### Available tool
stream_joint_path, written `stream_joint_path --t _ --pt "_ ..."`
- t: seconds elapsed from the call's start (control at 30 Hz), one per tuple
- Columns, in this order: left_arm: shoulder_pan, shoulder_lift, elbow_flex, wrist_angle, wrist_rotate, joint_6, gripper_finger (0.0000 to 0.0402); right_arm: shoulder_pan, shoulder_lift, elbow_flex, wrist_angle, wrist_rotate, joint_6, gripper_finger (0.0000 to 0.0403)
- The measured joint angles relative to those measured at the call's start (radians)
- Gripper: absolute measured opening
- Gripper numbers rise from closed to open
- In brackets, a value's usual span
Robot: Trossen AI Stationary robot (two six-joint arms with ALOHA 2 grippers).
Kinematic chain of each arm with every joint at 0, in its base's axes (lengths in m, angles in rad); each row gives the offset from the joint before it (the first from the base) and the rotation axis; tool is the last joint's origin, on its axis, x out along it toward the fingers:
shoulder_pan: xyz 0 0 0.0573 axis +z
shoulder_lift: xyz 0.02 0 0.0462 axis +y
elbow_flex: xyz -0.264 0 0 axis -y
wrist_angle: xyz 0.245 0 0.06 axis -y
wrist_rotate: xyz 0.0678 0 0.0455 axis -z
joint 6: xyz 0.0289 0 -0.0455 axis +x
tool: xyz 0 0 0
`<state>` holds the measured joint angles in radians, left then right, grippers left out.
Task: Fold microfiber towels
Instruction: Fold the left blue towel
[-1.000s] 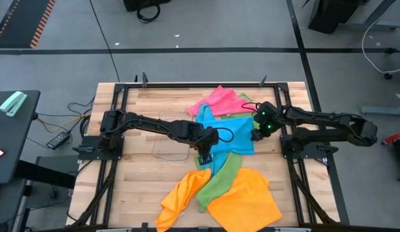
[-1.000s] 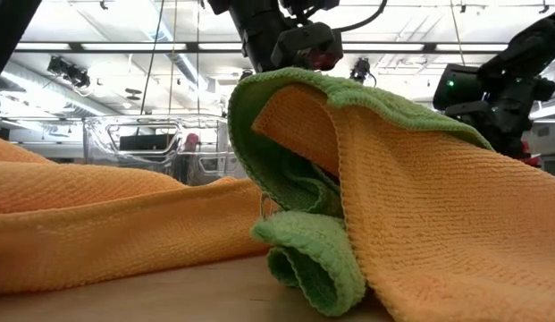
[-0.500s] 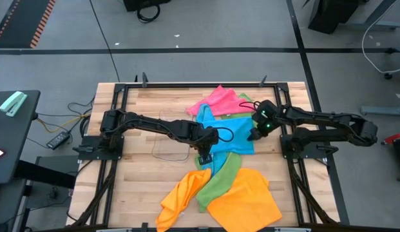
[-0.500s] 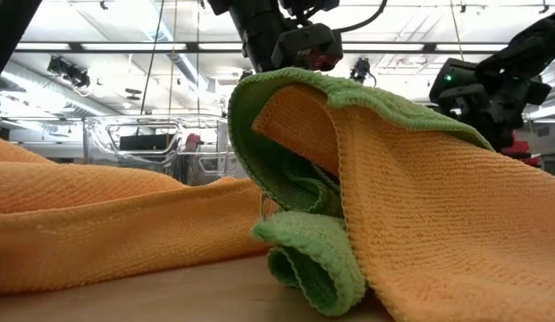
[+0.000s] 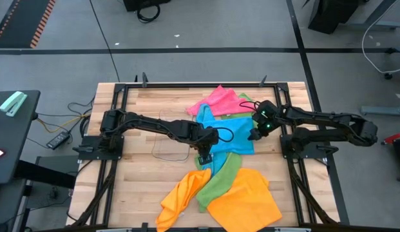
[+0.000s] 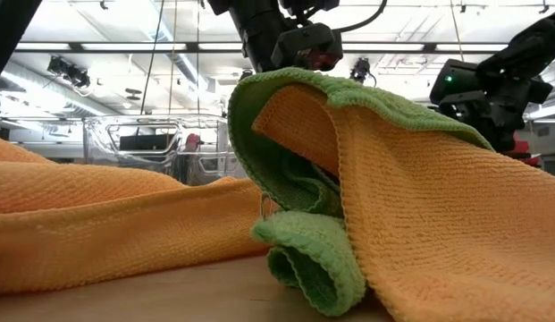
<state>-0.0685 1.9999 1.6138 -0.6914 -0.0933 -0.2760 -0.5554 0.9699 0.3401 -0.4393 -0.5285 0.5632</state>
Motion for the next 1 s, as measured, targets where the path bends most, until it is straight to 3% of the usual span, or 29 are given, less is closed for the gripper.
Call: stream_joint_path --t 0.27,0.4,0.77,1.0 --pt "0.000 0.000 0.000 0.000 0.000 0.001 0.0019 0.122 0.063 0.000 0.004 0.076 0.010 0.0163" --pt "0.000 0.000 0.000 0.000 0.000 0.000 0.0014 0.149 0.094 0.000 0.054 0.127 0.017 0.0143" --pt "0.000 0.000 0.000 0.000 0.000 0.000 0.0024 0.161 0.132 0.000 0.079 0.092 0.040 0.0045" --pt "0.000 0.000 0.000 -0.001 0.000 -0.001 0.0013 0.161 0.128 0.000 0.066 -0.003 0.064 0.0039"
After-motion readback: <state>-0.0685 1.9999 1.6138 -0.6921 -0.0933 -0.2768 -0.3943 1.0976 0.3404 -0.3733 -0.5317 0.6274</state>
